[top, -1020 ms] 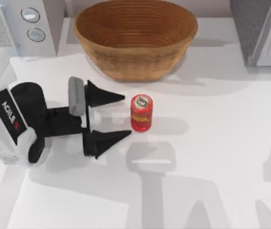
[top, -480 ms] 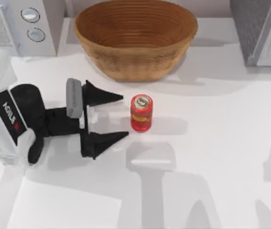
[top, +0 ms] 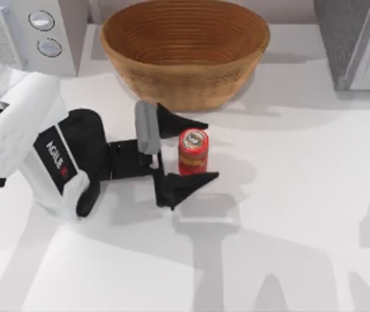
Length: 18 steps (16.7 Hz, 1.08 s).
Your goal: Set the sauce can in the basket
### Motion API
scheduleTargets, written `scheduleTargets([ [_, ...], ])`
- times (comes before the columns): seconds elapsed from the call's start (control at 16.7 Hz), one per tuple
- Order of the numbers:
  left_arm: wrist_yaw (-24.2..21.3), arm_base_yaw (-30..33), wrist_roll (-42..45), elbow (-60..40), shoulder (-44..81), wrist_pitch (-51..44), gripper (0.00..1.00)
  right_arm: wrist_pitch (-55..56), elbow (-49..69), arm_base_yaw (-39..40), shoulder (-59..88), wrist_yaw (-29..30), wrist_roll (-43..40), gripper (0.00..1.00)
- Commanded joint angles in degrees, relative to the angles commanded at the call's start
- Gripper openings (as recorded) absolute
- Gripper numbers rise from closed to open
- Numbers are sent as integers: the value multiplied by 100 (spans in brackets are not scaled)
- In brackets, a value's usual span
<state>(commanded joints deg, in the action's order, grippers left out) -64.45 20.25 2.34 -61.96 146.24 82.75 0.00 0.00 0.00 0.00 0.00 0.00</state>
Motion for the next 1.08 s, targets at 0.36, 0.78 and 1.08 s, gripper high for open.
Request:
scheduleTargets([
  [0.36, 34, 33, -2, -25, 8, -14, 85, 0, 0, 0, 0, 0, 0, 100],
  [0.78, 34, 33, -2, -25, 8, -14, 32, 0, 0, 0, 0, 0, 0, 100],
  [1.08, 34, 33, -2, -25, 8, -14, 0, 0, 0, 0, 0, 0, 0, 100],
])
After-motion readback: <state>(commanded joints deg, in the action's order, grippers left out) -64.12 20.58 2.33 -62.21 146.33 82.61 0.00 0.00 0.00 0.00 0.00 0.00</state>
